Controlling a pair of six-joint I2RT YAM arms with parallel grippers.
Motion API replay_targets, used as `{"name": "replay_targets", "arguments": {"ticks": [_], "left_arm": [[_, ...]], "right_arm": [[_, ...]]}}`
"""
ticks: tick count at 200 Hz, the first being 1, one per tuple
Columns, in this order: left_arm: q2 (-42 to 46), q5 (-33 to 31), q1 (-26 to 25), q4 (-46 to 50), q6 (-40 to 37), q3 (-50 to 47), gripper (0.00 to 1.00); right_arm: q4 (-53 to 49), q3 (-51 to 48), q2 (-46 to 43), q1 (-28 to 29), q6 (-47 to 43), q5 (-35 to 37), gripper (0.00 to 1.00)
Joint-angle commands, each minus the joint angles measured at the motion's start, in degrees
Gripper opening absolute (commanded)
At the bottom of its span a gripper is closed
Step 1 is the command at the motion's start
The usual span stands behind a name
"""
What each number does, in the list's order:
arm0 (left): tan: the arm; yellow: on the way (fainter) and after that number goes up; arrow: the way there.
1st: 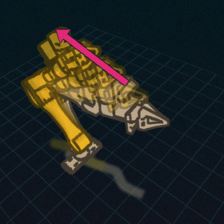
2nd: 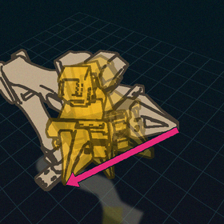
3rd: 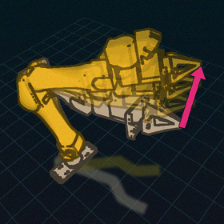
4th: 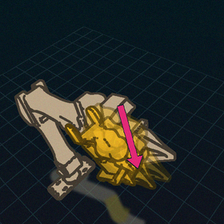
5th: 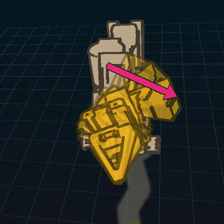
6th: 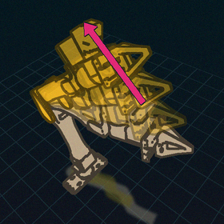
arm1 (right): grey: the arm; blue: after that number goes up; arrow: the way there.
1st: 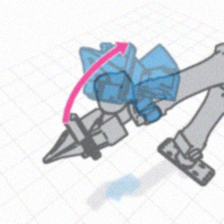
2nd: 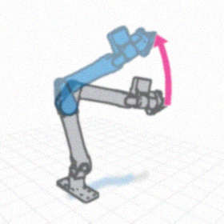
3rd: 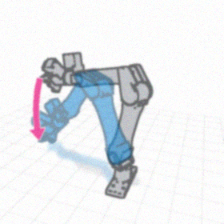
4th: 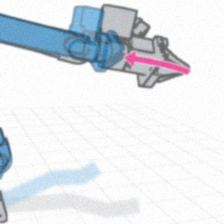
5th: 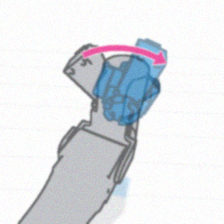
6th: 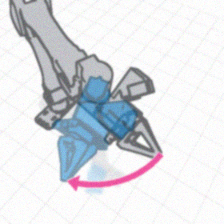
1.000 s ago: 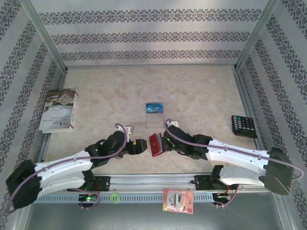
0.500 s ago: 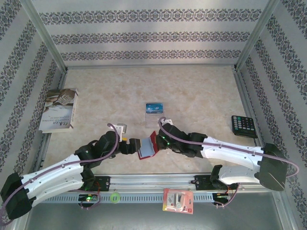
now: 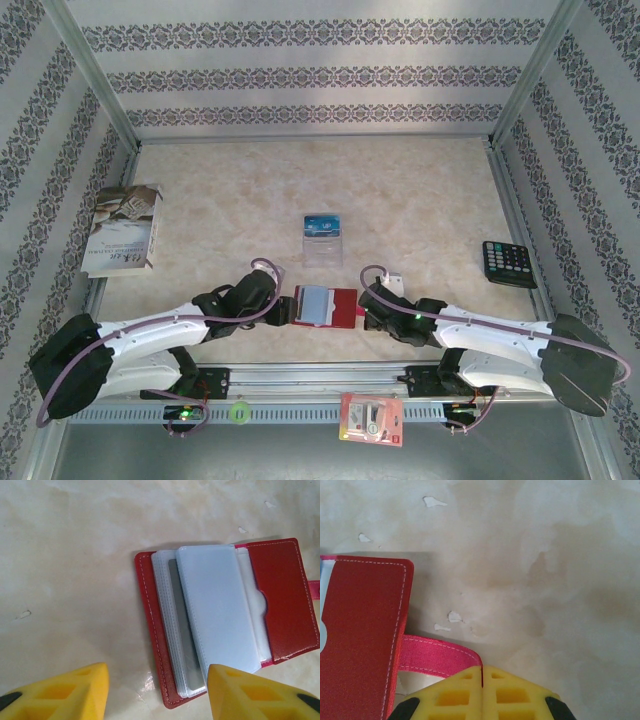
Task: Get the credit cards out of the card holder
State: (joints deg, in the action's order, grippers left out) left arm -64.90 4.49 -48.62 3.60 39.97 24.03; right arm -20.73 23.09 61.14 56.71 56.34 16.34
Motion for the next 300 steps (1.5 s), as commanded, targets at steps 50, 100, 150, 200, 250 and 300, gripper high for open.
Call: {"name": "replay_targets", "arguments": {"ticks": [50,100,150,200,250,300], "left_arm": [[-0.6,1.0,0.7,-3.3,-0.9,1.5,0.54],[-1.2,1.6,0.7,-4.7,-1.0,1.8,0.56],[-1.9,1.9,0.7,-5.1,-1.4,2.8,0.56],[-1.5,-0.1,0.7,-3.2,-2.3,3.3,0.57],[-2.6,-2.4,0.8,-1.0,-4.0,4.2,0.56],[-8.3,-1.6,0.7,-2.3,-4.4,5.1,0.52]], "right_arm": [[-2.3,2.6,-1.2,-1.5,-3.3,1.9,0.41],[-5.9,7.8,-7.1,-1.4,-10.3,0.5,0.55],[-0.7,12.6,-7.3,0.2,-18.4,-8.1,0.31],[4.2,15.0,9.2,-0.2,-17.3,-14.8,0.22],[5.1,11.2,17.7,-2.2,-13.3,-9.7,0.15],[7.9,8.6,19.6,-2.9,-14.8,-6.7,0.13]]}}
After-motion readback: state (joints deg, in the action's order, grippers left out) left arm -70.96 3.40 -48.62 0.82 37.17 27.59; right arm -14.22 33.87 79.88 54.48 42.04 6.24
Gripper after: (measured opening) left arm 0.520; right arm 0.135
